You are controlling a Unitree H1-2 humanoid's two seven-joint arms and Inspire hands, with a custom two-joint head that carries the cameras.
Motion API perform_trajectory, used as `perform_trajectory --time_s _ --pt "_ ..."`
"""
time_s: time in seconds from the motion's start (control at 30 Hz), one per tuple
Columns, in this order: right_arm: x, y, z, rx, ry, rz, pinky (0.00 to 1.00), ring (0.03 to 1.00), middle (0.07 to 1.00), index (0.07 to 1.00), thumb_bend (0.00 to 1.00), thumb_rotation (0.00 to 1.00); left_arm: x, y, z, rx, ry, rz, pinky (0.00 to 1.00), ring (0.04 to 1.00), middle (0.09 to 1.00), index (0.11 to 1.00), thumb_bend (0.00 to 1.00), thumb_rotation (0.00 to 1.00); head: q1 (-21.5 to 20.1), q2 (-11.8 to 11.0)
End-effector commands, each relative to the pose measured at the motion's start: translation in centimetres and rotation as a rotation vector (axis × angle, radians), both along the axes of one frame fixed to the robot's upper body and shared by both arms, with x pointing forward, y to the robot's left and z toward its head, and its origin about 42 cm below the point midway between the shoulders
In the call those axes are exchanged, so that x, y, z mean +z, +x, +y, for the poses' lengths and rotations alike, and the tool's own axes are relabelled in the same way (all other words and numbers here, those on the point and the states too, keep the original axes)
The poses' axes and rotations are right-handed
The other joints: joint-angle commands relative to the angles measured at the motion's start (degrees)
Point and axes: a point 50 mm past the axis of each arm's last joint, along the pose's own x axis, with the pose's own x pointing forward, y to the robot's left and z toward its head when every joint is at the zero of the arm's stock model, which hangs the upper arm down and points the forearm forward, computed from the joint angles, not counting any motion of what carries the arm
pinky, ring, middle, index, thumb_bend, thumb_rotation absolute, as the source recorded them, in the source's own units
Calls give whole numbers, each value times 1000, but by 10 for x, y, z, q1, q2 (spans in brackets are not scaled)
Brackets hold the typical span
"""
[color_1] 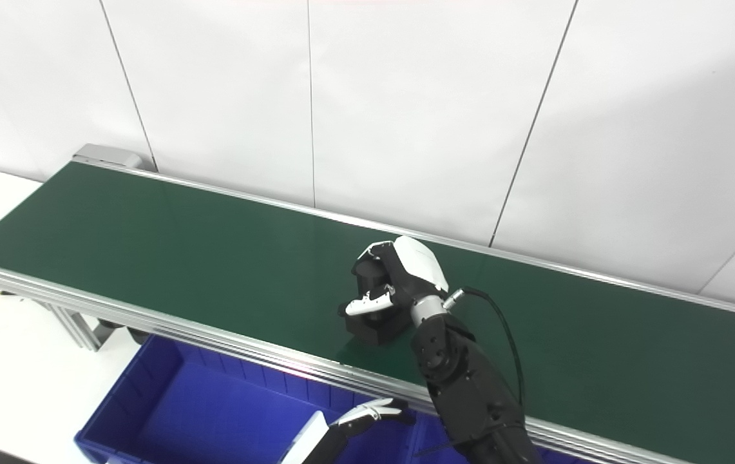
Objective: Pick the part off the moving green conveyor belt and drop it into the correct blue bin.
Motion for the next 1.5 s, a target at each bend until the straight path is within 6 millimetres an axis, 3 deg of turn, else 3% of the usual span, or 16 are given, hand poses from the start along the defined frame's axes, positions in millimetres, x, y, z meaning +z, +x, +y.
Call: perform_trajectory --time_s 0.0,0.13,0.33,0.47,0.63,0.73,0.77,0.93,1.1,1.13,1.2,1.33,1.37,1.47 --pt "14 3 5 -8 3 -48 301 375 480 543 508 0 14 4 -4 0 -46 -66 836 877 865 764 860 355 1 1" --pt "11 1 2 -24 10 -65 365 414 526 501 511 0 14 5 -4 1 -44 -65 839 877 863 761 858 365 1 1" --pt "8 -2 -2 -50 55 -87 281 367 476 538 509 0 13 9 -3 -3 -44 -64 841 879 862 759 856 372 -2 -1" --pt "6 -4 -7 -83 108 -120 311 374 486 547 510 0 12 11 -2 -1 -38 -67 841 877 862 756 852 371 -5 -3" --pt "8 -6 -13 -112 163 -157 252 348 467 559 504 0 12 13 0 -2 -34 -68 838 876 863 755 847 375 -9 -5" --pt "12 -7 -18 -123 189 -179 219 337 454 558 501 0 10 14 2 -1 -28 -68 848 880 866 760 842 370 -13 -5" --pt "14 -8 -19 -128 198 -185 207 366 488 516 508 0 10 15 2 0 -28 -67 848 880 866 762 841 374 -15 -5" --pt "24 -13 -29 -147 234 -205 198 337 451 551 501 0 9 17 4 3 -41 -57 852 883 867 762 847 349 -23 -5" --pt "30 -21 -42 -179 276 -222 173 386 507 487 512 0 9 18 6 5 -57 -50 864 888 866 763 842 334 -37 -1" --pt "31 -23 -45 -186 287 -222 147 253 482 484 519 0 9 19 7 7 -59 -50 869 889 865 763 842 336 -44 0" --pt "34 -30 -51 -202 312 -215 130 196 473 483 522 0 9 19 9 10 -61 -50 873 888 864 761 842 344 -53 3" --pt "39 -41 -62 -231 332 -213 144 211 471 482 522 0 9 20 12 12 -58 -53 877 892 868 764 836 360 -73 10" --pt "40 -44 -65 -237 339 -212 158 225 422 500 515 0 9 20 14 12 -58 -53 881 896 873 767 831 360 -77 11" --pt "42 -53 -74 -255 345 -222 190 270 402 521 512 0 10 22 18 9 -52 -60 886 903 882 775 818 363 -98 18"
